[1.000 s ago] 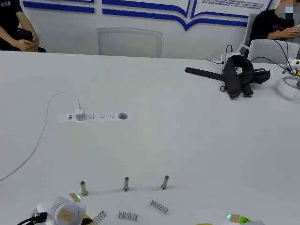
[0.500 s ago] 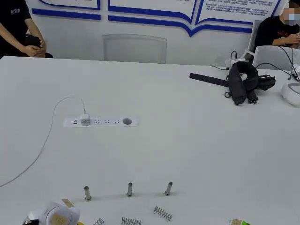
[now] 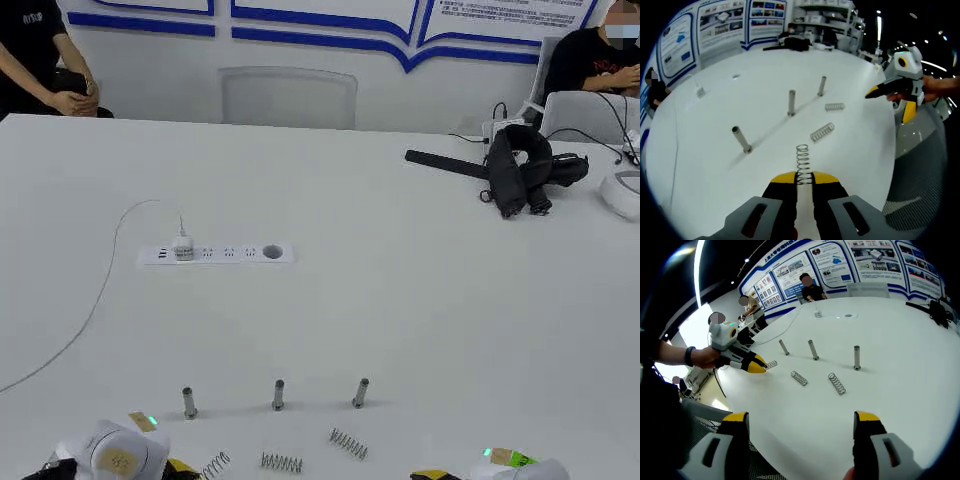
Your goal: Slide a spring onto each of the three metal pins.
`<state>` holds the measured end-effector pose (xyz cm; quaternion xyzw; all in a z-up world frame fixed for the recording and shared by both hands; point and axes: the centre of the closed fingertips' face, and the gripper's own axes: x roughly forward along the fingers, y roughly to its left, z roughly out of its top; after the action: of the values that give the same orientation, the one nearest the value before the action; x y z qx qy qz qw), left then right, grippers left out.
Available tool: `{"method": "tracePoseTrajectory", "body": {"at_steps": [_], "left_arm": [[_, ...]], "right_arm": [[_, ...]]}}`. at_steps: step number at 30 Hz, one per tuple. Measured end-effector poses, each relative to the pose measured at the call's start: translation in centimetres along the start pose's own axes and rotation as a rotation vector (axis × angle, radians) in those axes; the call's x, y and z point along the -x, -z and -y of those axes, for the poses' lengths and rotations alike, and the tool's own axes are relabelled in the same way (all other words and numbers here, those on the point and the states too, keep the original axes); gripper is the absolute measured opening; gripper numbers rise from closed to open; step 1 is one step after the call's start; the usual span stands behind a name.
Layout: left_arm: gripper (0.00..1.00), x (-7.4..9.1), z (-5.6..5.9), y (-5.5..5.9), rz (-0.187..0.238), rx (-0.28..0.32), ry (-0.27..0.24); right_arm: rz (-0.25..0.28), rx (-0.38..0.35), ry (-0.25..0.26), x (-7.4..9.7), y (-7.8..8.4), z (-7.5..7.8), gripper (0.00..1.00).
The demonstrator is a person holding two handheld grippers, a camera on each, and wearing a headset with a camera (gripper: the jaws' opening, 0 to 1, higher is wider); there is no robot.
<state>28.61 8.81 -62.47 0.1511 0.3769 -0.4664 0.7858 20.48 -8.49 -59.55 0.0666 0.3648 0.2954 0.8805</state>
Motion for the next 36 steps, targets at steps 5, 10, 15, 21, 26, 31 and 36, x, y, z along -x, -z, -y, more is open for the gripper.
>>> {"method": "tracePoseTrajectory", "body": {"at_steps": [5,10,15,21,26,31,36], "left_arm": [[0.1,0.3,0.5,-0.6,0.006,-0.022,0.005],[0.1,0.6,1.2,-1.4,0.019,-0.04,0.016],[0.1,0.8,2.5,-2.4,0.03,-0.068,0.04],[0.1,1.0,3.8,-3.8,0.055,-0.079,0.069],[0.1,1.0,5.1,-4.6,0.063,-0.116,0.091],[0.1,1.1,6.5,-5.3,0.072,-0.153,0.114],[0.1,1.0,8.0,-5.7,0.078,-0.174,0.143]], "right_arm": [[0.008,0.002,-0.004,-0.1,-0.4,0.0,0.87],[-0.001,0.014,-0.021,-0.4,-0.3,-0.3,0.86],[-0.007,0.034,-0.042,-0.7,-0.7,-0.6,0.85],[0.003,0.049,-0.075,-1.0,-1.6,-1.1,0.81],[0.024,0.05,-0.126,-0.9,-2.6,-1.9,0.75],[0.054,0.041,-0.167,-0.9,-3.6,-2.5,0.67],[0.06,0.042,-0.202,-1.0,-4.1,-3.2,0.6]]}}
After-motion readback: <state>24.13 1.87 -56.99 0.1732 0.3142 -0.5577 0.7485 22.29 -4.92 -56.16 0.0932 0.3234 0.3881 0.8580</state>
